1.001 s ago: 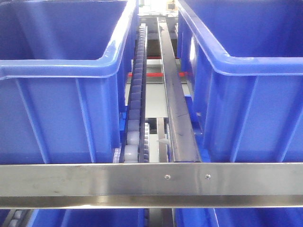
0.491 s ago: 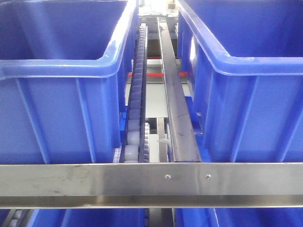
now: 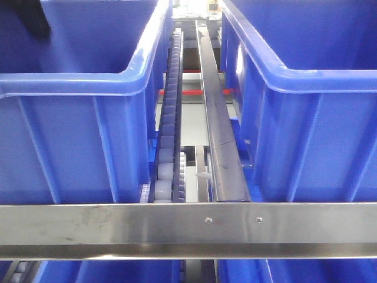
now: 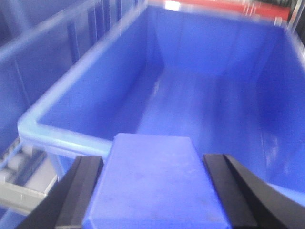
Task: Pick and sort blue part to right shelf
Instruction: 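Lower the left gripper into the bin below it and open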
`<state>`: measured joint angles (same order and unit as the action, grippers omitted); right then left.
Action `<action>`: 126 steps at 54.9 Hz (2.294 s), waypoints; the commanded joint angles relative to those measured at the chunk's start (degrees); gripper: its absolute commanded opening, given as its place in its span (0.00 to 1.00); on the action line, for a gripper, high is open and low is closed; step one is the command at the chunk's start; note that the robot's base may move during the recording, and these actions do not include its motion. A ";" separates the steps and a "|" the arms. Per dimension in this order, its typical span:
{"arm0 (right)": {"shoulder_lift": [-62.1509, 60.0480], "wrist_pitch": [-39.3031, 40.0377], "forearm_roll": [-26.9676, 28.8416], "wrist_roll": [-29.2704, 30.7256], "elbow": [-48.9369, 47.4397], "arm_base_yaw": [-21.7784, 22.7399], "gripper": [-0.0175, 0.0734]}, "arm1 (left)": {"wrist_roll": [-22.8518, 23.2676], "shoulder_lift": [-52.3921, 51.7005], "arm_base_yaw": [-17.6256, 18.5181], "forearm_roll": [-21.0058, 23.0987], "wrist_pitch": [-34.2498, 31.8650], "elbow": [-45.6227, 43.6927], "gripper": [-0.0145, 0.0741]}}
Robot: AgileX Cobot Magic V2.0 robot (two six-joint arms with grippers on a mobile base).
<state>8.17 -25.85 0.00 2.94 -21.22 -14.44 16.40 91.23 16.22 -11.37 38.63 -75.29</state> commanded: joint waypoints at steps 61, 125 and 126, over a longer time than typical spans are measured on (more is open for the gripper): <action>0.59 4.70 0.00 0.54 -1.39 0.03 0.39 | -7.89 1.00 -1.90 6.26 8.75 -9.97 0.88; 40.26 -17.59 -6.80 -14.56 -36.69 0.15 0.38 | -7.54 -71.88 -1.64 6.02 -6.81 40.07 0.31; 42.03 -18.08 -7.15 -14.56 -37.98 0.21 0.38 | -7.54 -72.45 -1.64 5.89 -6.81 40.26 0.31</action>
<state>43.47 -44.96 -4.24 -10.61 -52.85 -14.44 8.56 20.29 14.23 -4.74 36.28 -34.28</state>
